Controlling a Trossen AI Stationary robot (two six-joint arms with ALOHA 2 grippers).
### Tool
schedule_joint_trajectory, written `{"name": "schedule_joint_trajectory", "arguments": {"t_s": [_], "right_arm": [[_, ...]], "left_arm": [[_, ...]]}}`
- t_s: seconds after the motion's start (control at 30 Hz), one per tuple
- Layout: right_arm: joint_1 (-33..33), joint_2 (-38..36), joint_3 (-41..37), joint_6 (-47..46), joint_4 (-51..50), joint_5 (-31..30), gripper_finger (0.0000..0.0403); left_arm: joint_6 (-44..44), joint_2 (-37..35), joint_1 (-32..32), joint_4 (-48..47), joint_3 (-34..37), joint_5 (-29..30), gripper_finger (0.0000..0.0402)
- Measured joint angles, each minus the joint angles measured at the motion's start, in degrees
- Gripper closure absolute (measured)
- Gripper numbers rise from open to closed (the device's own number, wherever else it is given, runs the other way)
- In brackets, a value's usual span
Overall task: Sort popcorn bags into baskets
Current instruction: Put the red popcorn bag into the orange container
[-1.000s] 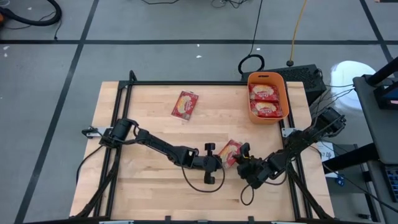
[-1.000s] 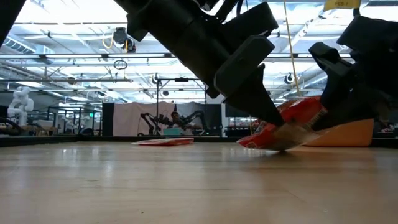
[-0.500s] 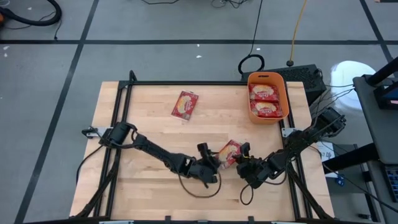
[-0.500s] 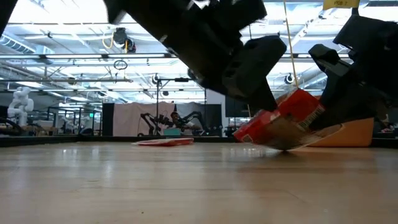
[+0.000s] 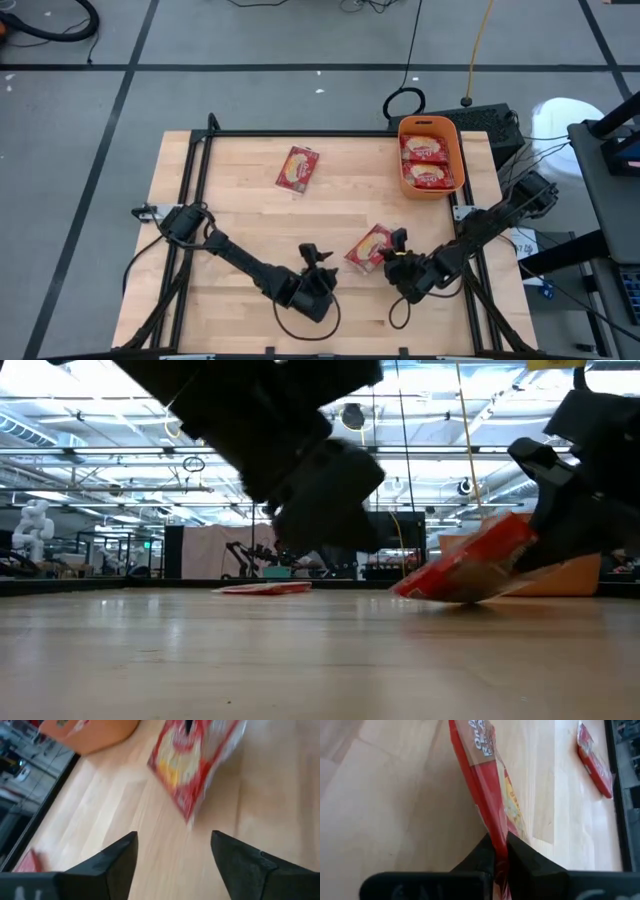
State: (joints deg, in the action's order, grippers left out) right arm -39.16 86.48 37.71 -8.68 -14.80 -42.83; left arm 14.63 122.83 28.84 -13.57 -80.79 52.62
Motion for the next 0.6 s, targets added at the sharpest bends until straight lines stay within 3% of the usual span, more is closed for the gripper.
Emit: {"name": "schedule_joint_trajectory", "arguments": {"t_s": [0.27, 0.6], "right_arm": [[0.0, -6.7, 0.0, -4.1, 0.2, 1.2, 0.0387], [0.0, -12.1, 3.0, -11.8, -3.6, 0.9, 0.0387]], "left_arm": [[11.0, 0.0, -0.6, -9.6, 0.0, -0.1, 0.0196], [11.6, 0.0, -0.6, -9.8, 0.0, -1.6, 0.0237]]}}
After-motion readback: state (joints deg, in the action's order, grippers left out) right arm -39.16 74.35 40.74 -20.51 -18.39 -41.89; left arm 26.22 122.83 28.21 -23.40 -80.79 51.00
